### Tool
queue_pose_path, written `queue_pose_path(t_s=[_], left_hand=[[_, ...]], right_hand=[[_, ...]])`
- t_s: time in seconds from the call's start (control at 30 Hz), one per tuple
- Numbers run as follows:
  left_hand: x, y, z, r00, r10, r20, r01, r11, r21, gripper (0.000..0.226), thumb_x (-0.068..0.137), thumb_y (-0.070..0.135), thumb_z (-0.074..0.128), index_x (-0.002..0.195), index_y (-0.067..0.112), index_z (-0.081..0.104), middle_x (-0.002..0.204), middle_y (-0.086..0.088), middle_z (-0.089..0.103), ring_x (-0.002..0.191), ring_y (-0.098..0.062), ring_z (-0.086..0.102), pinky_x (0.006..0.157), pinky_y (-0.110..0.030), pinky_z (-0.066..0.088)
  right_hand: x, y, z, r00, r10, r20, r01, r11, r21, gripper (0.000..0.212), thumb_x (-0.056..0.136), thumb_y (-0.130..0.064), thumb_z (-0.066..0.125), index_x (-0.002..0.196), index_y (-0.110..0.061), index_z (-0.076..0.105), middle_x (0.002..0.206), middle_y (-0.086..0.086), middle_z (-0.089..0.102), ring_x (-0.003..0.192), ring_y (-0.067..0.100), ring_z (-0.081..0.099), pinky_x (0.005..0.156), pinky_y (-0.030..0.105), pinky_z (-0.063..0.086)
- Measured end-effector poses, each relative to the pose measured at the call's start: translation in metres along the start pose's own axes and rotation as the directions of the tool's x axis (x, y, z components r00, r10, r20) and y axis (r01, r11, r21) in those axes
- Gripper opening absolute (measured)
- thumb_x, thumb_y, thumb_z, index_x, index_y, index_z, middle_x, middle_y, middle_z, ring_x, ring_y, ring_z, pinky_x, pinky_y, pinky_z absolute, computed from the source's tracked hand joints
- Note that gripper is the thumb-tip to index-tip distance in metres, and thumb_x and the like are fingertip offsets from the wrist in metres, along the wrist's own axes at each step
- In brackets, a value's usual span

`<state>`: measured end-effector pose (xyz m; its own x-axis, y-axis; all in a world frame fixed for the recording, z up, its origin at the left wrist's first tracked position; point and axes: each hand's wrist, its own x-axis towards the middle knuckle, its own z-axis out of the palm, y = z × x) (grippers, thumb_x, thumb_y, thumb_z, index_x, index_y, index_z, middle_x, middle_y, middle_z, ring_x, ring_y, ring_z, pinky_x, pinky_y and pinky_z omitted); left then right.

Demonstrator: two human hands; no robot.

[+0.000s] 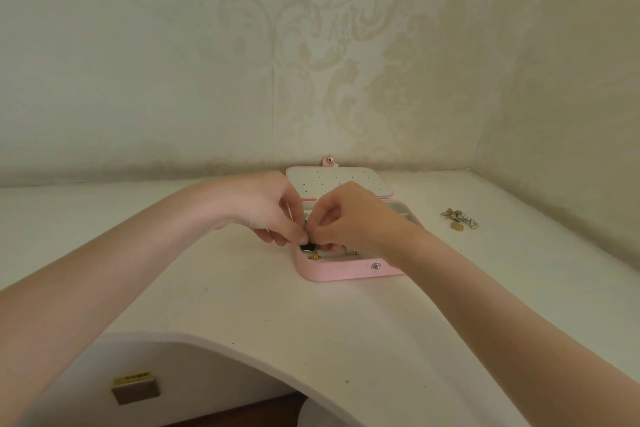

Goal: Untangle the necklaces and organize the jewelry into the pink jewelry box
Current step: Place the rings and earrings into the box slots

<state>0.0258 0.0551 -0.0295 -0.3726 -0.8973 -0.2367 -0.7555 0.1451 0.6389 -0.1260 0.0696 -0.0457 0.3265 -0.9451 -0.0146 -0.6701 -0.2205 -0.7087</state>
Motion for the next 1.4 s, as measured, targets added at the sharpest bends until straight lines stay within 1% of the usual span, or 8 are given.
queue_pose_path(t_s=[0.1,0.27,0.4,0.57,0.67,0.83,0.97,1.4], left_hand=[[0.000,0.001,0.001,1.000,-0.003,0.021,0.002,1.000,0.019,0.011,0.076,0.013,0.075,0.074,0.013,0.064,0.071,0.000,0.062,0.062,-0.008,0.060,0.059,-0.017,0.050],[0.001,0.002,0.001,0.999,-0.010,0.033,0.009,0.999,0.034,0.012,0.077,0.013,0.074,0.074,0.014,0.063,0.070,0.001,0.061,0.062,-0.007,0.060,0.060,-0.016,0.050],[0.001,0.001,-0.005,1.000,-0.021,-0.001,0.021,1.000,-0.003,0.006,0.082,0.013,0.069,0.079,0.012,0.064,0.071,0.000,0.065,0.063,-0.008,0.062,0.062,-0.017,0.053],[0.001,-0.002,-0.011,0.998,-0.042,-0.045,0.041,0.999,-0.018,0.006,0.086,0.011,0.063,0.080,0.012,0.063,0.069,0.001,0.065,0.061,-0.007,0.062,0.061,-0.018,0.053],[0.002,-0.003,-0.010,0.998,-0.045,-0.041,0.045,0.999,-0.015,0.007,0.086,0.012,0.063,0.079,0.013,0.063,0.068,0.002,0.065,0.061,-0.007,0.062,0.063,-0.018,0.053],[0.003,-0.004,-0.007,0.998,-0.043,-0.044,0.043,0.999,-0.007,0.007,0.084,0.011,0.065,0.077,0.013,0.064,0.063,0.004,0.065,0.059,-0.006,0.062,0.062,-0.018,0.053],[0.004,-0.003,-0.006,0.998,-0.040,-0.039,0.040,0.999,-0.005,0.004,0.084,0.012,0.065,0.080,0.012,0.064,0.070,0.002,0.066,0.060,-0.006,0.062,0.062,-0.018,0.053],[0.006,-0.004,-0.005,0.999,-0.040,-0.022,0.040,0.999,-0.020,0.005,0.083,0.013,0.068,0.079,0.011,0.064,0.070,0.000,0.066,0.062,-0.007,0.063,0.064,-0.018,0.054]], right_hand=[[-0.001,-0.001,0.000,1.000,-0.019,-0.003,0.019,0.999,-0.050,0.007,0.078,-0.006,0.066,0.077,-0.010,0.071,0.056,-0.005,0.058,0.043,-0.001,0.048,0.052,0.014,0.040],[-0.004,-0.003,-0.005,0.998,0.001,0.056,0.001,0.999,-0.033,0.010,0.077,-0.001,0.066,0.081,-0.007,0.073,0.053,-0.004,0.056,0.044,0.005,0.048,0.044,0.008,0.036],[-0.004,0.001,-0.011,0.996,0.038,0.078,-0.051,0.983,0.175,0.010,0.078,0.005,0.066,0.081,-0.004,0.070,0.068,0.008,0.062,0.053,0.010,0.053,0.052,0.011,0.045],[0.000,0.007,-0.020,0.996,0.080,0.038,-0.088,0.941,0.327,0.010,0.080,0.006,0.065,0.089,0.006,0.070,0.071,0.012,0.061,0.056,0.014,0.053,0.055,0.013,0.050],[0.001,0.006,-0.023,0.994,0.095,0.053,-0.107,0.944,0.314,0.008,0.081,0.003,0.065,0.086,0.005,0.070,0.068,0.011,0.062,0.061,0.017,0.053,0.056,0.014,0.049],[0.003,0.000,-0.020,0.985,0.087,0.147,-0.124,0.957,0.263,0.008,0.083,0.005,0.063,0.077,0.002,0.068,0.059,0.005,0.062,0.048,0.007,0.055,0.050,0.012,0.048],[0.004,-0.001,-0.015,0.988,0.072,0.133,-0.103,0.965,0.239,0.010,0.083,0.007,0.061,0.088,0.008,0.069,0.066,0.011,0.062,0.054,0.011,0.055,0.051,0.012,0.048],[0.009,-0.002,-0.005,0.996,0.079,0.045,-0.083,0.993,0.088,0.010,0.081,-0.001,0.064,0.087,0.004,0.071,0.077,0.014,0.065,0.061,0.016,0.057,0.062,0.019,0.051]])
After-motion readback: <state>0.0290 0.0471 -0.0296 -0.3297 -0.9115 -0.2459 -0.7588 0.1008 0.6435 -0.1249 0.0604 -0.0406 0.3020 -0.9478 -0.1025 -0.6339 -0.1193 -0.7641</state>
